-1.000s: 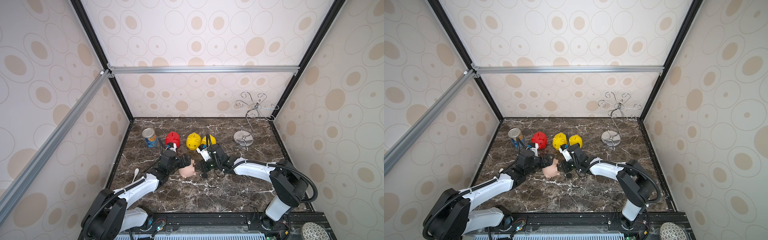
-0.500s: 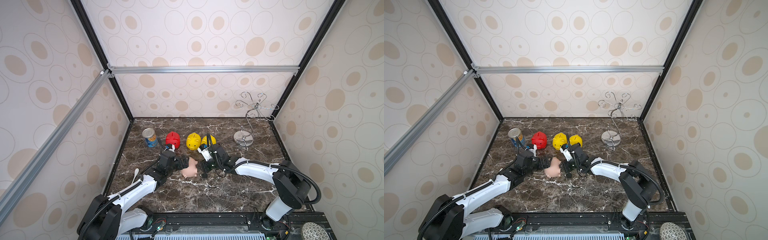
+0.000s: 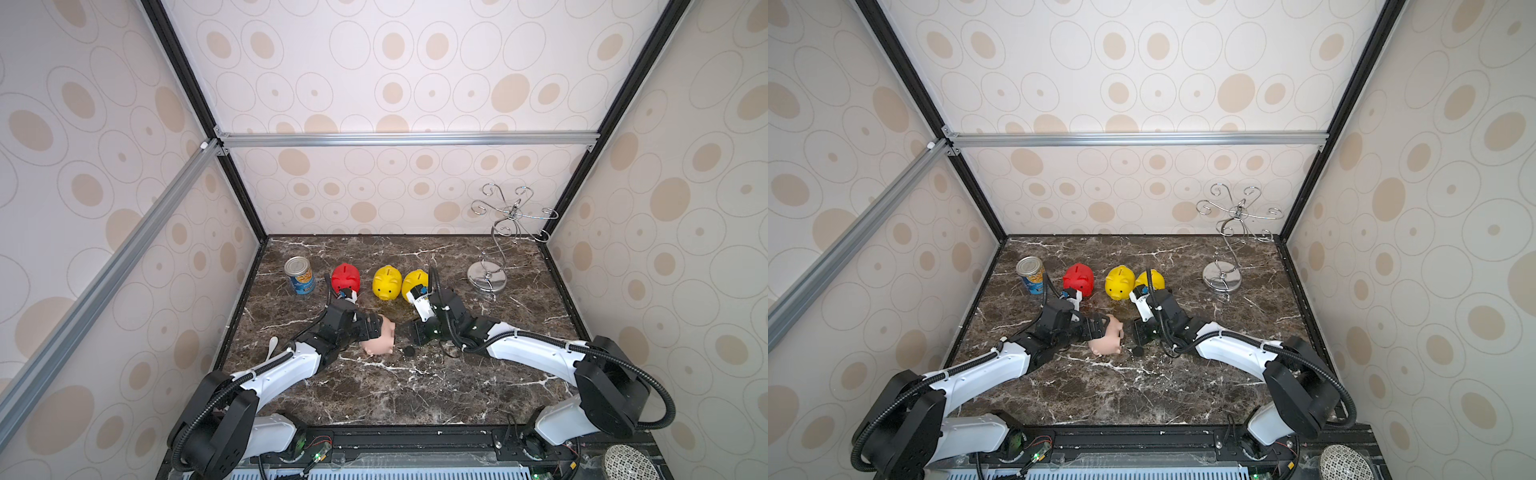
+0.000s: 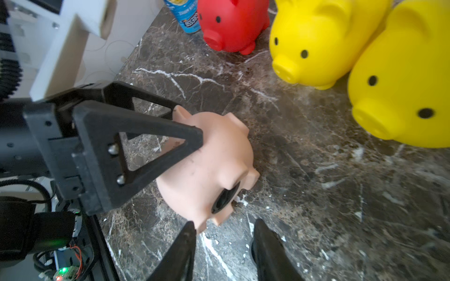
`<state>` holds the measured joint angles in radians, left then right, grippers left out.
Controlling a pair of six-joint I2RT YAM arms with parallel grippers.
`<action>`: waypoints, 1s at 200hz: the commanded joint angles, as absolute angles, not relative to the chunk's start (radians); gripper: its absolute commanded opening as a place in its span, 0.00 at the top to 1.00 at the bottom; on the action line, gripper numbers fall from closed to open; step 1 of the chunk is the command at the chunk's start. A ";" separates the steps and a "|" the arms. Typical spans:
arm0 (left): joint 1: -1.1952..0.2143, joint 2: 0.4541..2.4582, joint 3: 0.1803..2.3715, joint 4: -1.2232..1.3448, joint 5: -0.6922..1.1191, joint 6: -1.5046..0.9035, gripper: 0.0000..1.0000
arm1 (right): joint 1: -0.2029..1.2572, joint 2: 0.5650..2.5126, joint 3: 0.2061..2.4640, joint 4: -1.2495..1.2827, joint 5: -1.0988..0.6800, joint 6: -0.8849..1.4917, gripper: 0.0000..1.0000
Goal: Open piggy banks
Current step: Adjust the piggy bank at the center of the board.
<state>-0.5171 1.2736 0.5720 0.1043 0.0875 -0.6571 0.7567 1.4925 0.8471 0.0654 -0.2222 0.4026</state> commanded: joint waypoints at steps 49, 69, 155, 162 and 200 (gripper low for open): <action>-0.521 1.331 0.606 0.211 0.164 -0.622 0.00 | 0.703 1.649 0.766 0.267 -0.444 0.628 0.71; -0.522 1.352 0.606 0.237 0.175 -0.618 0.00 | 0.710 1.653 0.762 0.272 -0.447 0.633 0.70; -0.517 1.406 0.627 0.318 0.228 -0.554 0.00 | 0.708 1.654 0.722 0.320 -0.452 0.669 0.67; -0.517 1.411 0.628 0.332 0.235 -0.550 0.00 | 0.709 1.655 0.720 0.321 -0.447 0.670 0.67; -0.517 1.436 0.650 0.366 0.281 -0.541 0.00 | 0.709 1.648 0.704 0.321 -0.446 0.670 0.65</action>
